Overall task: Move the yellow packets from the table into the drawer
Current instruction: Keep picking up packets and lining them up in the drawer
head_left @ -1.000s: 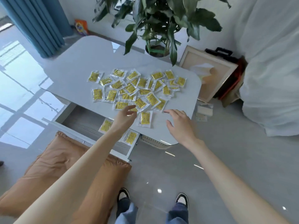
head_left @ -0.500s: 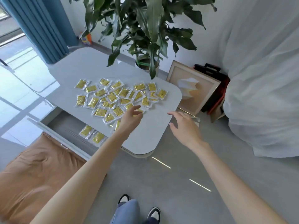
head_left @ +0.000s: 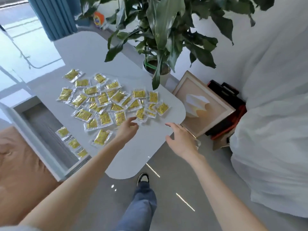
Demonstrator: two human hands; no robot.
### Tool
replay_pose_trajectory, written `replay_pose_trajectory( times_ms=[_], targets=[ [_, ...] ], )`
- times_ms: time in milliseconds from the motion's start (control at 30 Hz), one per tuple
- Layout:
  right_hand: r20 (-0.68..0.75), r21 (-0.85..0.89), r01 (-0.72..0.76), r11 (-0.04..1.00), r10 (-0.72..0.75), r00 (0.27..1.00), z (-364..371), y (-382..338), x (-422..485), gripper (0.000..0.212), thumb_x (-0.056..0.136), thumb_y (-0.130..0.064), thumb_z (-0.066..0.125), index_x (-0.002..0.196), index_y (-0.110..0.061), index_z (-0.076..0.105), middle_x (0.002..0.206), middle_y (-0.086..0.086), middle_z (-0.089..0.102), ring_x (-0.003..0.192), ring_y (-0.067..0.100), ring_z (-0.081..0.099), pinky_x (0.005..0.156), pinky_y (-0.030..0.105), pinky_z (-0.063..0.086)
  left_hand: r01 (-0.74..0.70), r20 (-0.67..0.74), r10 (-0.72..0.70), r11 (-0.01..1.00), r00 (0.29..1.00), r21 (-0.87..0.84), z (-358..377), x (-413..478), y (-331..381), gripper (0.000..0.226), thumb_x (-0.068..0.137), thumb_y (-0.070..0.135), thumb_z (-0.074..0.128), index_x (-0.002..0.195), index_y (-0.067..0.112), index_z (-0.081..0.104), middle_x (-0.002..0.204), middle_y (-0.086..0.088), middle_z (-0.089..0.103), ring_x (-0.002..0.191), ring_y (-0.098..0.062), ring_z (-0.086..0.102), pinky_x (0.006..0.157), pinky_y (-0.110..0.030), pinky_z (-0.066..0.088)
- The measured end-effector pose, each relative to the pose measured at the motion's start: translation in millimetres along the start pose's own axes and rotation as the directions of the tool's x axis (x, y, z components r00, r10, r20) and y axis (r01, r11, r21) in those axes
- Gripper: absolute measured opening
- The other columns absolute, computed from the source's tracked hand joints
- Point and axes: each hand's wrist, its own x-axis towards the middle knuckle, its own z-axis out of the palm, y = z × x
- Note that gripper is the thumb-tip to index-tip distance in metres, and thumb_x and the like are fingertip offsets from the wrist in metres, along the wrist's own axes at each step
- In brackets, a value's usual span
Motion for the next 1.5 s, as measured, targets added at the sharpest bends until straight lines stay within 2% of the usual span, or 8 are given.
replay_pose_trajectory(
  times_ms=[233,533,767,867,1067,1233,1333,1500],
  targets=[
    [0.157,-0.008,-0.046,0.999,0.046,0.987,-13.5,39.2,92.7,0.049,0.094,-0.018,0.048,0.143,-0.023,0.040,0.145,-0.003,0.042,0.135,0.019,0.035,0.105,0.033,0.033,0.177,-0.070,-0.183,0.981,0.981,-0.084,32.5,72.5,4.5,0.046,0.094,0.017,0.047,0.139,0.020,0.043,0.129,-0.007,0.058,0.098,-0.028,0.059,0.080,-0.033,0.047],
    [0.369,-0.167,0.069,0.984,-0.003,0.930,10.7,72.6,223.9,0.057,0.095,-0.016,0.047,0.148,-0.023,0.030,0.153,-0.002,0.031,0.139,0.022,0.025,0.107,0.038,0.031,0.290,-0.174,-0.327,0.934,0.929,-0.208,62.1,142.6,-24.2,0.044,0.094,0.019,0.046,0.138,0.021,0.046,0.126,-0.006,0.059,0.088,-0.016,0.057,0.070,-0.024,0.047],
    [0.560,-0.318,0.237,0.918,-0.020,0.828,53.2,115.2,313.1,0.064,0.096,-0.019,0.046,0.152,-0.028,0.017,0.161,-0.004,0.006,0.148,0.025,0.003,0.116,0.043,0.019,0.389,-0.135,-0.507,0.782,0.851,-0.487,126.0,195.8,-63.4,0.045,0.095,0.025,0.047,0.139,0.018,0.042,0.129,-0.008,0.056,0.111,-0.025,0.056,0.091,-0.034,0.044],
    [0.600,-0.360,0.340,0.869,-0.064,0.798,72.2,133.8,346.7,0.071,0.095,-0.019,0.049,0.153,-0.030,0.010,0.162,-0.005,0.000,0.149,0.027,-0.003,0.118,0.044,0.013,0.393,-0.127,-0.561,0.706,0.818,-0.589,160.0,224.1,-70.6,0.046,0.096,0.030,0.048,0.140,0.018,0.042,0.135,-0.007,0.053,0.117,-0.026,0.054,0.103,-0.040,0.044],
    [0.638,-0.435,0.468,0.769,-0.104,0.763,108.4,169.4,398.8,0.075,0.097,-0.026,0.050,0.154,-0.031,0.001,0.161,-0.005,-0.012,0.147,0.032,-0.013,0.119,0.045,0.008,0.303,-0.172,-0.638,0.563,0.750,-0.769,207.9,286.1,-73.2,0.055,0.091,0.036,0.057,0.140,0.014,0.044,0.134,-0.003,0.053,0.120,-0.022,0.053,0.101,-0.039,0.045],
    [0.655,-0.478,0.520,0.708,-0.106,0.748,126.3,195.0,417.2,0.077,0.097,-0.032,0.047,0.152,-0.033,-0.007,0.160,-0.005,-0.017,0.146,0.036,-0.015,0.120,0.049,0.006,0.198,-0.232,-0.733,0.449,0.639,-0.871,233.6,320.5,-80.0,0.036,0.079,0.034,0.070,0.107,0.016,0.056,0.105,0.001,0.063,0.104,-0.023,0.063,0.096,-0.039,0.049],
    [0.632,-0.478,0.575,0.664,-0.195,0.750,129.1,206.3,419.8,0.080,0.095,-0.036,0.049,0.152,-0.036,-0.008,0.161,-0.007,-0.010,0.147,0.035,-0.006,0.120,0.049,0.010,0.162,-0.289,-0.745,0.467,0.601,-0.869,241.8,328.3,-82.1,0.056,0.060,0.051,0.072,0.103,0.017,0.062,0.100,0.000,0.068,0.093,-0.026,0.068,0.088,-0.044,0.054],
    [0.624,-0.409,0.614,0.675,-0.283,0.728,123.3,216.5,423.1,0.079,0.092,-0.035,0.054,0.151,-0.043,0.001,0.160,-0.014,0.002,0.139,0.027,0.014,0.102,0.041,0.046,0.261,-0.431,-0.774,0.584,0.464,-0.768,241.5,335.6,-71.2,0.038,0.067,0.051,0.076,0.087,0.020,0.066,0.082,0.001,0.068,0.078,-0.021,0.065,0.067,-0.033,0.052]
  ],
)
